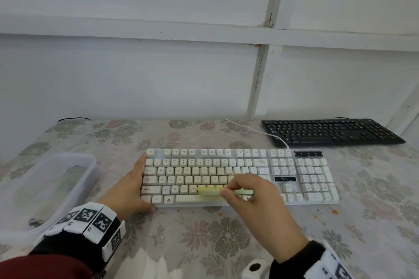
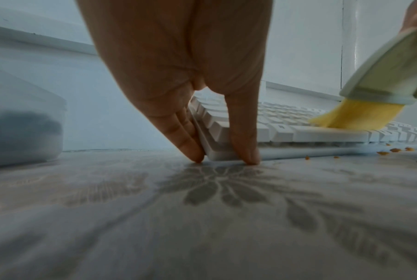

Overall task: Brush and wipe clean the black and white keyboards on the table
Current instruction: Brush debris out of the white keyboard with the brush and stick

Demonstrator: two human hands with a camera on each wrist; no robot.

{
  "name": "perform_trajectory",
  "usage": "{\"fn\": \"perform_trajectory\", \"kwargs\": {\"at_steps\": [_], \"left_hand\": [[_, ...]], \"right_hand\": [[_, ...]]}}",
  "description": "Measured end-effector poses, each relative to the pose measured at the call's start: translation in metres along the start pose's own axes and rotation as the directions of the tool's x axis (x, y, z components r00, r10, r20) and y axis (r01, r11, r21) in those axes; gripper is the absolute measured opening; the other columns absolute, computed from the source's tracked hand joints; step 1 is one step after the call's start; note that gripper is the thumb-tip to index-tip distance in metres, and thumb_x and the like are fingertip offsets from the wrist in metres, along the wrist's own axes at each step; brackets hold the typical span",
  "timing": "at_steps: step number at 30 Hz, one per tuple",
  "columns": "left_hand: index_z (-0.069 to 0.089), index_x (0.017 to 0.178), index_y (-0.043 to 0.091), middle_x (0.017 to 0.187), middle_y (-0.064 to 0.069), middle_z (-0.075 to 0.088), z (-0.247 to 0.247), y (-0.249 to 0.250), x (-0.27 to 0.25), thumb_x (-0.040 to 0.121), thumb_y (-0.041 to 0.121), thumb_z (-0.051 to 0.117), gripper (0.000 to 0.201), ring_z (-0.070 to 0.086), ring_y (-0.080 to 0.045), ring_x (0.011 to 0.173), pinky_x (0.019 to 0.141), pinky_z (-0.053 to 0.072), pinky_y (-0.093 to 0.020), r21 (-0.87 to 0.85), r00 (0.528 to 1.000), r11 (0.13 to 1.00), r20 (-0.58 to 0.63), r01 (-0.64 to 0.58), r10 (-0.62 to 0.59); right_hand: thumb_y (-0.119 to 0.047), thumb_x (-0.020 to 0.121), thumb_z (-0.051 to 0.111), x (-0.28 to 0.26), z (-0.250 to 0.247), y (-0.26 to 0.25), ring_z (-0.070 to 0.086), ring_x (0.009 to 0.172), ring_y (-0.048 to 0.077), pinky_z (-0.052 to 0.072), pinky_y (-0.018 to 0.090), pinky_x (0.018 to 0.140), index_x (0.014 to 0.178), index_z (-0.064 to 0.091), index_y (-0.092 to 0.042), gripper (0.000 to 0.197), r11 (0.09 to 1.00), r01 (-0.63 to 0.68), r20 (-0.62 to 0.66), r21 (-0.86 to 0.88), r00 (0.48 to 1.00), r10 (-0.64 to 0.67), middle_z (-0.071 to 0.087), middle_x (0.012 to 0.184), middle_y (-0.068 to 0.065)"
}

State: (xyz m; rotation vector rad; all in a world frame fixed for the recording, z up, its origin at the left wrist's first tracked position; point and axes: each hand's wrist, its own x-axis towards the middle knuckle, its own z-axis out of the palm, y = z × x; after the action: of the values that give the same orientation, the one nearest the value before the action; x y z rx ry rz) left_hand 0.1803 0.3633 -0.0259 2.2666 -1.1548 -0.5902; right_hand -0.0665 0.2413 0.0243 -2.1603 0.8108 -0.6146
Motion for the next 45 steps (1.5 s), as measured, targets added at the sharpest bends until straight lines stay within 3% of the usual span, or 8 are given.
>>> {"fn": "perform_trajectory", "kwargs": {"at_steps": [4,8,13,19,26,32,38,45], "left_hand": [[-0.001,0.144,0.034,0.106,0.014,0.053,0.0,0.003,-0.001,0.061,0.011,0.082,0.12,0.055,0.003,0.086,0.063,0.045,-0.01,-0.002,1.0,1.0,-0.006,0.005,-0.005],[-0.001,0.145,0.033,0.102,0.017,0.051,-0.001,0.004,-0.003,0.061,0.011,0.082,0.12,0.057,0.001,0.086,0.064,0.046,-0.012,-0.014,1.0,1.0,-0.003,0.016,-0.016],[-0.001,0.145,0.033,0.105,0.016,0.05,-0.001,0.004,-0.004,0.061,0.011,0.082,0.12,0.055,0.001,0.089,0.069,0.044,-0.012,-0.014,1.0,1.0,0.0,0.01,-0.01],[0.001,0.144,0.037,0.11,0.015,0.053,0.0,0.004,-0.003,0.061,0.011,0.082,0.119,0.056,0.0,0.091,0.07,0.044,-0.012,-0.025,1.0,1.0,0.001,0.008,-0.008],[-0.003,0.128,0.05,0.104,0.021,0.05,0.0,0.004,-0.003,0.061,0.012,0.083,0.115,0.056,0.002,0.089,0.07,0.045,-0.013,-0.035,1.0,0.999,-0.008,-0.002,0.002],[-0.004,0.127,0.051,0.104,0.024,0.049,-0.001,0.003,-0.003,0.061,0.012,0.083,0.116,0.056,0.002,0.089,0.072,0.044,-0.013,-0.029,1.0,1.0,-0.017,-0.003,0.003],[-0.002,0.127,0.05,0.105,0.022,0.052,0.0,0.005,-0.004,0.062,0.009,0.082,0.114,0.058,0.003,0.088,0.066,0.047,-0.011,-0.039,1.0,0.999,-0.019,-0.005,0.004],[-0.004,0.127,0.05,0.105,0.023,0.05,0.0,0.005,-0.004,0.063,0.009,0.082,0.115,0.056,0.004,0.089,0.065,0.045,-0.009,-0.03,1.0,1.0,-0.014,0.002,-0.002]], "right_hand": [[-0.029,0.085,0.065,-0.004,-0.009,-0.007,0.056,0.086,0.006,0.042,0.015,0.066,0.065,0.06,-0.033,0.021,0.994,0.056,0.021,0.09,0.998,-0.058,0.062,0.086,-0.015],[-0.028,0.085,0.065,-0.008,-0.004,-0.002,0.055,0.086,0.006,0.044,0.02,0.068,0.066,0.06,-0.03,0.019,0.995,0.088,0.007,0.044,0.996,-0.088,0.061,0.09,-0.019],[-0.018,0.083,0.068,-0.012,-0.025,0.019,0.055,0.088,0.002,0.043,0.012,0.067,0.065,0.061,-0.026,0.02,0.998,0.049,-0.099,0.026,0.994,-0.046,0.061,0.088,-0.02],[-0.016,0.082,0.069,-0.017,-0.034,0.029,0.055,0.089,0.008,0.043,0.012,0.066,0.072,0.063,-0.025,0.015,0.99,0.07,-0.078,0.12,0.995,-0.061,0.063,0.085,-0.011],[-0.012,0.081,0.071,-0.016,-0.056,0.054,0.054,0.085,0.008,0.04,0.01,0.065,0.062,0.062,-0.026,0.025,0.999,0.037,-0.168,0.036,0.985,-0.031,0.062,0.086,-0.013],[-0.014,0.081,0.07,-0.017,-0.055,0.054,0.054,0.092,0.012,0.042,0.016,0.066,0.076,0.063,-0.03,0.018,0.995,0.05,-0.113,0.086,0.993,-0.04,0.062,0.088,-0.011],[-0.009,0.078,0.072,-0.016,-0.075,0.068,0.055,0.086,0.019,0.04,0.024,0.069,0.061,0.061,-0.026,0.026,0.999,0.004,-0.261,-0.038,0.965,-0.014,0.063,0.082,-0.011],[-0.007,0.079,0.07,-0.013,-0.086,0.062,0.055,0.075,0.006,0.039,0.009,0.062,0.059,0.062,-0.021,0.025,0.993,-0.02,-0.206,0.112,0.978,0.043,0.062,0.078,-0.009]]}}
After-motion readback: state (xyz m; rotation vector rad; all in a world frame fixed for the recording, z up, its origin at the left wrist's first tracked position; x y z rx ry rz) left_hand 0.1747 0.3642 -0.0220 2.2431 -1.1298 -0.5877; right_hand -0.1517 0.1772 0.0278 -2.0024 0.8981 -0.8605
